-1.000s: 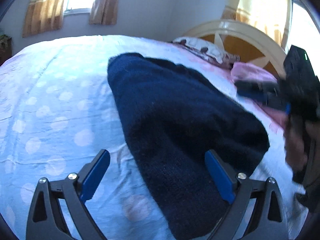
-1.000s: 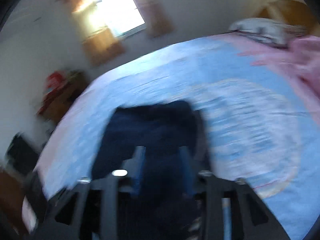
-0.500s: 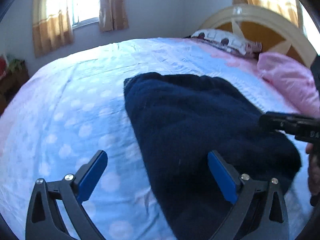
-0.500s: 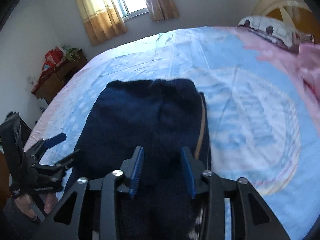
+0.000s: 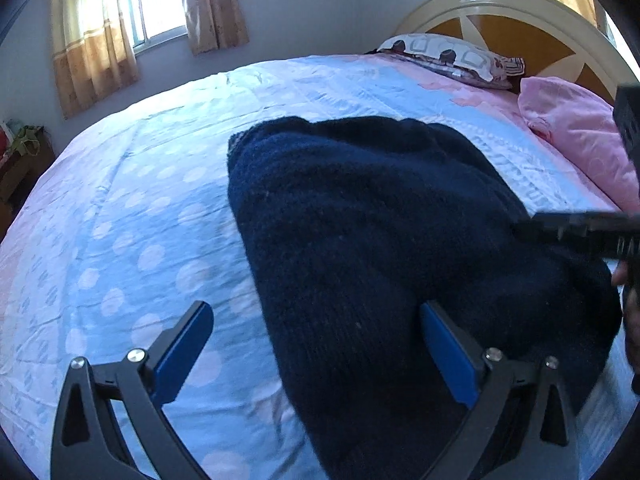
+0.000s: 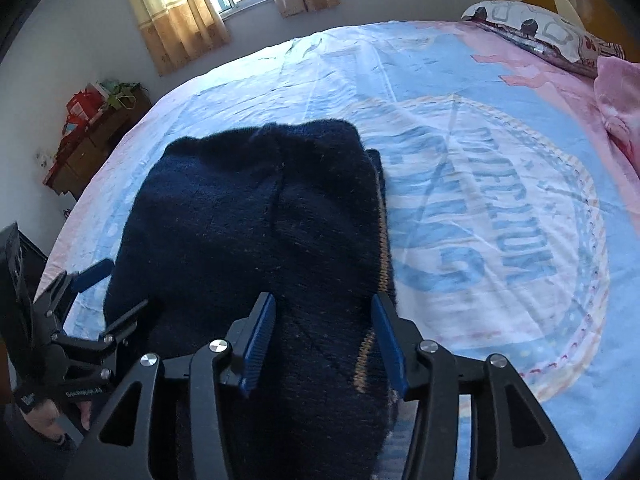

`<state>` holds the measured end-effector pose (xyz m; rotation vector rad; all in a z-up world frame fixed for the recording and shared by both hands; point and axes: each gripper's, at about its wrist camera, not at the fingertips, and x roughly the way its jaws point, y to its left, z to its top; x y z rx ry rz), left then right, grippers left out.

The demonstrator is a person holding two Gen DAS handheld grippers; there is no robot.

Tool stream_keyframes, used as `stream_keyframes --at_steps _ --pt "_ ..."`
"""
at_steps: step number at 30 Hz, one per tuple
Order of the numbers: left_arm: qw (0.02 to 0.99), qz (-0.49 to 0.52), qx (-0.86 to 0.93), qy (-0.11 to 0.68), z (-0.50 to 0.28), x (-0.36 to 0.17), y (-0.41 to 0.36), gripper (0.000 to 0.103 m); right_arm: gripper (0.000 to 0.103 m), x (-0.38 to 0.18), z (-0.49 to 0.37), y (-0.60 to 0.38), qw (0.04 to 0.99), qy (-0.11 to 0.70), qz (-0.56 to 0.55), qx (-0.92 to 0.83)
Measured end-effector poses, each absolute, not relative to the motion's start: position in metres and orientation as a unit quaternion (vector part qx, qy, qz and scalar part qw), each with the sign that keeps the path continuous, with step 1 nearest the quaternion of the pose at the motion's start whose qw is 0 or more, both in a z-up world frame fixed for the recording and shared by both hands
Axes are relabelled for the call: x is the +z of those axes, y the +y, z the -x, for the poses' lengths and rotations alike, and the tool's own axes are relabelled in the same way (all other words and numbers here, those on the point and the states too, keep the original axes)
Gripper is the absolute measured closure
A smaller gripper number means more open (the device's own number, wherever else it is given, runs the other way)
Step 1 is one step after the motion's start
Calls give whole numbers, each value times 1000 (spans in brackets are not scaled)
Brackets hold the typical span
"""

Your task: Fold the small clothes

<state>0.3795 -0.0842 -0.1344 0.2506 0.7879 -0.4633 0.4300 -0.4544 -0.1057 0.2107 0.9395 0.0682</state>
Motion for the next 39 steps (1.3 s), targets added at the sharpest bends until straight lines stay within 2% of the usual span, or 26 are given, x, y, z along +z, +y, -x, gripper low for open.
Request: stream_keyframes --at_steps 6,10,14,17,21,28,33,35,39 --pt "889 -136 -222 377 -373 -135 -86 0 51 -61 -440 -441 913 390 -107 43" --pt "888 -125 -219 386 -374 -135 -85 0 51 -74 -468 -392 891 435 -69 105" --pt "884 -129 -225 389 -372 -137 -85 0 51 -110 -490 -372 869 489 -25 70" --pt "882 -130 -229 391 -370 -138 -83 0 51 -112 -499 -383 863 495 -70 67" --pt "876 -122 -236 403 -362 -139 -76 0 50 -107 -492 -380 870 485 -37 85" --pt "864 -77 -253 429 -339 -152 -54 0 49 -95 -474 -414 864 469 -115 146" --pt "864 -57 -260 427 -337 -151 -50 0 46 -76 -463 -462 876 417 -184 156" --pt "861 -47 -271 428 -337 -152 -50 0 42 -80 -466 -490 880 415 -204 112" --pt "855 -29 -282 434 -337 -159 -47 0 41 -95 -477 -521 867 422 -249 96"
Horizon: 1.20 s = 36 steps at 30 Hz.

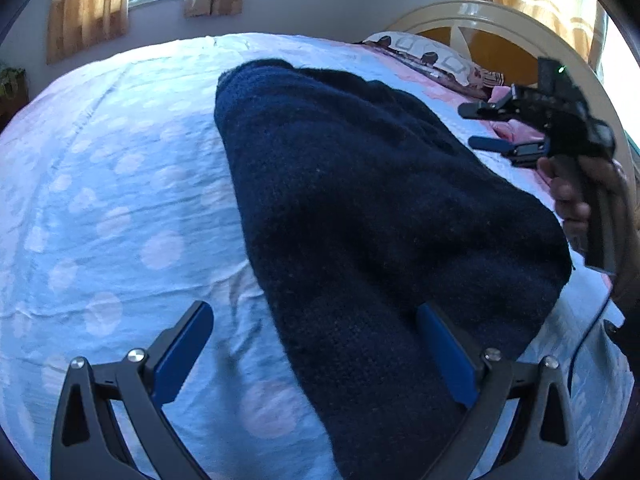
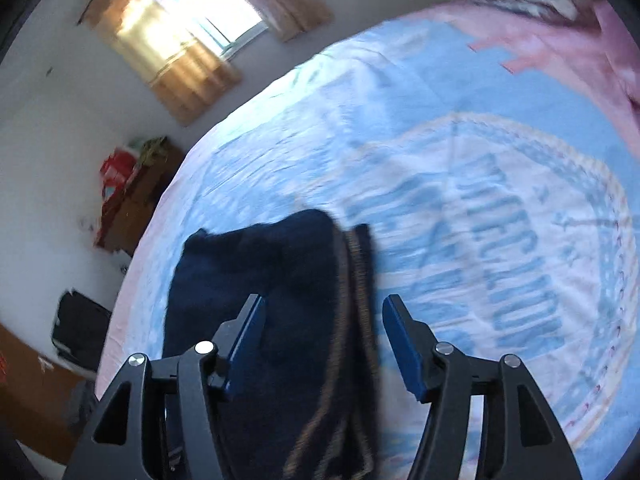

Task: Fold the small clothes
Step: 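Grasp one end of the navy bundle with both tools and lift it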

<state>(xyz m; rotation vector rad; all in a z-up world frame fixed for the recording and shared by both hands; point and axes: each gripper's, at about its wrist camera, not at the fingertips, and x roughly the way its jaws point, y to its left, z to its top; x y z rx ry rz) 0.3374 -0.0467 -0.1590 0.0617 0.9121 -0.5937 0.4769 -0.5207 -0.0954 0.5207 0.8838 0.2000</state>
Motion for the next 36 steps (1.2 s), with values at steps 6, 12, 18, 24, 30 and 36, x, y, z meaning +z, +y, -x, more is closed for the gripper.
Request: stream_keyframes --at_steps 6,12,18,24,30,36 --pt "848 -7 -290 443 -339 -163 -41 0 41 -126 -500 -534 847 442 -274 109" --pt "849 -11 -288 443 -336 -165 -43 0 41 -146 -516 -539 833 438 -301 154" --pt "848 -7 -292 441 -340 -166 -50 0 41 -150 -528 -525 825 439 -292 203" --pt "843 -9 -306 442 -342 -165 -61 0 41 -153 -542 -515 821 447 -285 209" --pt "841 1 -314 440 -343 -164 -61 4 41 -152 -544 -505 829 449 -270 194" --pt "833 4 -351 427 -336 -159 -59 54 65 -154 -534 -506 813 444 -317 203"
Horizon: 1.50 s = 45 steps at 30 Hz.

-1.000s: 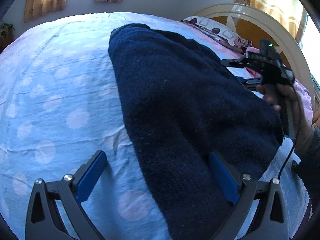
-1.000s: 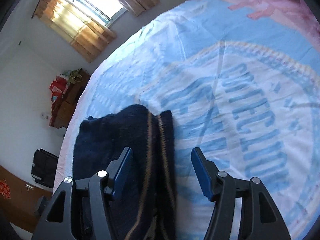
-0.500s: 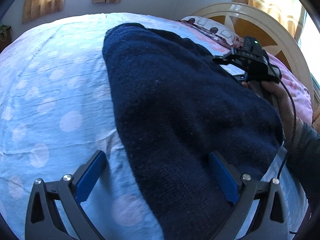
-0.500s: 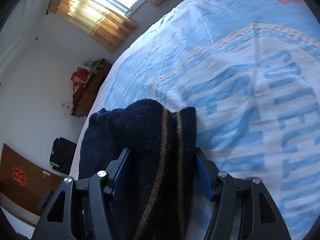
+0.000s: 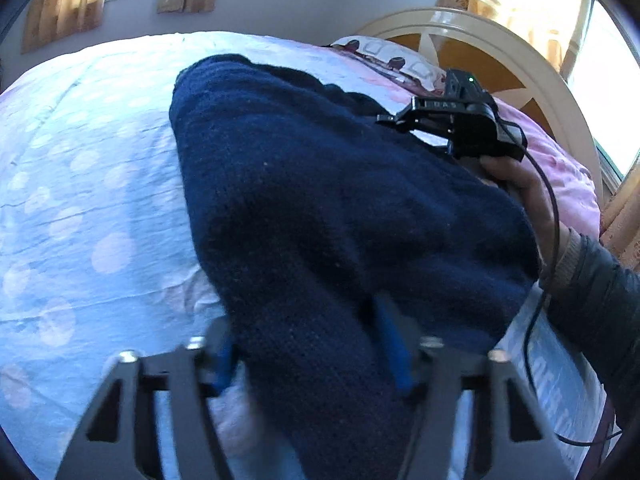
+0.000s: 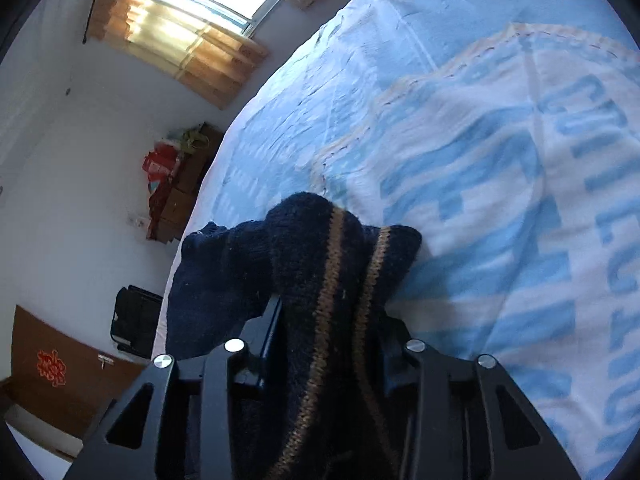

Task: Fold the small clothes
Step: 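Grasp one end of the navy bundle with both tools and lift it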

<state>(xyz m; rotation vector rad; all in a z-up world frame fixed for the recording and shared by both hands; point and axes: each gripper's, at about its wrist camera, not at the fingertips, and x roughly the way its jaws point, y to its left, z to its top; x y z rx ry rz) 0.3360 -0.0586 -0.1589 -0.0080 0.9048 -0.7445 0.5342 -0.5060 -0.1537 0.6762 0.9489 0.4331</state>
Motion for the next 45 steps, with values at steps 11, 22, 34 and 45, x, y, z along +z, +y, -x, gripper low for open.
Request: stream_keyframes --at_steps 11,22,34,45 --pt "851 13 -330 409 -328 -137 -49 82 79 -111 -495 -496 841 391 -321 191" --pt "863 24 -328 384 -309 -101 -11 83 84 -72 -470 -458 846 388 -308 195" --pt "888 10 -288 357 -272 -79 56 83 85 -65 -458 -373 828 395 -307 252" --pt "904 9 -240 355 -265 -77 62 83 85 -74 -462 -274 804 415 -296 307"
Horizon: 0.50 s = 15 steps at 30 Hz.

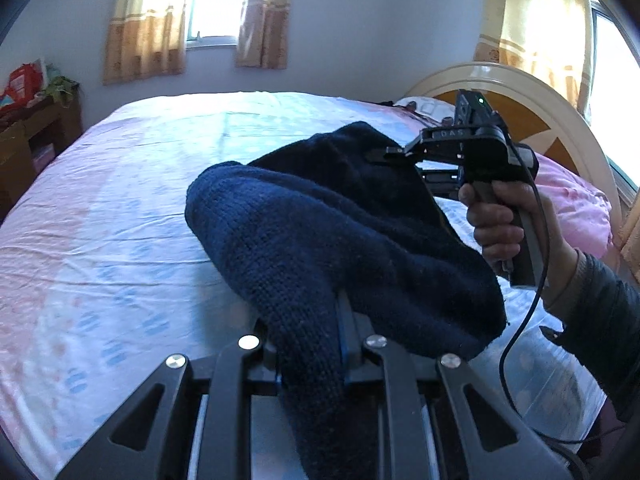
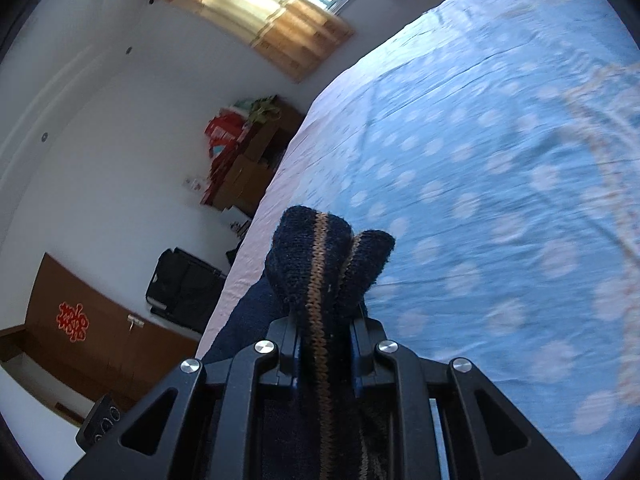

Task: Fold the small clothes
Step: 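Grasp one end of the navy bundle with both tools and lift it, then fold the lifted end over the bundle and open both tools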

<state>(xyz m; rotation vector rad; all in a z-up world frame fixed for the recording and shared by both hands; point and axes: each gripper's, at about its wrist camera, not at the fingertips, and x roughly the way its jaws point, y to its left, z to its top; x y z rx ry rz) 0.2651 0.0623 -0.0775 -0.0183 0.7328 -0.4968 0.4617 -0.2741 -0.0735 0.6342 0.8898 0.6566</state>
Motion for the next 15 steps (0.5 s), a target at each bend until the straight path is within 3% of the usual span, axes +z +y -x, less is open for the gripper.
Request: stream_keyframes --at_steps 15 --pt "924 45 -149 349 -239 -83 110 83 85 -74 -476 -122 766 447 -246 390"
